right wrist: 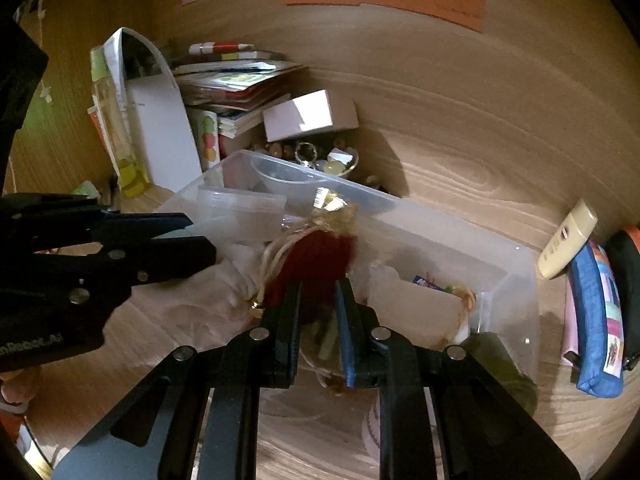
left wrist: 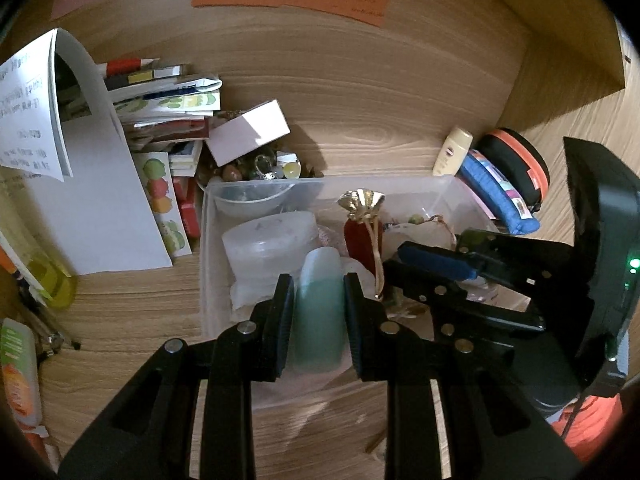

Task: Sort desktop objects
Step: 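Carry the tube and stamp into the clear box and open both grippers, then move both grippers back toward the white eraser and black clip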

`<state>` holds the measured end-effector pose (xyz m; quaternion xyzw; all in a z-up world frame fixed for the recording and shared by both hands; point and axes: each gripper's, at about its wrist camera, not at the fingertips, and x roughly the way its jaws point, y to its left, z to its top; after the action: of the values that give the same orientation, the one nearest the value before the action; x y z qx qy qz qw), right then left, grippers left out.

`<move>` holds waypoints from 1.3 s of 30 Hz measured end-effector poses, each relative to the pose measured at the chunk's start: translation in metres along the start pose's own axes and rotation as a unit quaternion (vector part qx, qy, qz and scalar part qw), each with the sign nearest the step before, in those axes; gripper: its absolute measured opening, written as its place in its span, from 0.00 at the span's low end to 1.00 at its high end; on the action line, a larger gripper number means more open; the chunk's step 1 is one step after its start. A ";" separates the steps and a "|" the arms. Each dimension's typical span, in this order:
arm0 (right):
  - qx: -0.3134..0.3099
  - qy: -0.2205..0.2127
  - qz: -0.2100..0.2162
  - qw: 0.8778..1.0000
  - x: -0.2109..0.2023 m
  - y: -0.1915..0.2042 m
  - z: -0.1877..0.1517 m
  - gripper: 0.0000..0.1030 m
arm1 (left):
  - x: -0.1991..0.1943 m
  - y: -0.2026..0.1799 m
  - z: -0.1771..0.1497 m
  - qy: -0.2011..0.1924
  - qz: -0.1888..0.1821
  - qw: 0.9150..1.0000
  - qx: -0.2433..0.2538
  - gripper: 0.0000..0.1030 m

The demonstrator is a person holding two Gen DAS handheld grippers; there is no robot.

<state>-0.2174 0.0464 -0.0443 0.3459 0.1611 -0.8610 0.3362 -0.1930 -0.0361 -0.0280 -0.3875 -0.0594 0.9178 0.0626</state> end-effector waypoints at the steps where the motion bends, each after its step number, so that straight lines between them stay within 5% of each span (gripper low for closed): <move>1: -0.002 -0.003 -0.001 1.000 -0.001 0.001 0.000 0.14 | 0.000 0.000 0.000 0.000 0.002 1.000 -0.001 0.25; 5: -0.006 -0.013 -0.005 1.000 -0.009 0.003 0.003 0.14 | -0.003 0.000 0.001 0.001 -0.002 1.000 -0.005 0.26; 9: -0.005 -0.022 -0.010 1.000 -0.020 0.004 0.004 0.20 | -0.011 -0.004 0.001 -0.009 0.012 1.000 -0.001 0.42; 17: -0.006 -0.055 -0.038 0.998 -0.055 0.006 0.002 0.45 | -0.042 -0.019 -0.003 -0.044 0.024 0.999 0.018 0.53; 22: 0.000 -0.076 -0.063 0.995 -0.077 0.006 -0.003 0.63 | -0.063 -0.022 -0.007 -0.072 0.041 0.996 0.020 0.70; 26: 0.012 -0.080 -0.044 0.996 -0.093 0.005 -0.009 0.76 | -0.076 -0.017 -0.015 -0.075 0.055 0.996 0.016 0.75; 31: 0.020 -0.082 -0.029 0.996 -0.109 0.011 -0.019 0.77 | -0.086 -0.002 -0.033 -0.069 0.071 0.995 -0.001 0.86; 39: 0.005 -0.054 -0.012 0.998 -0.101 0.040 -0.052 0.77 | -0.087 0.023 -0.075 -0.038 0.095 0.994 -0.027 0.86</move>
<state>-0.1103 0.0909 -0.0115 0.2990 0.1421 -0.8832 0.3323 -0.0802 -0.0678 -0.0221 -0.3574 -0.0492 0.9319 -0.0381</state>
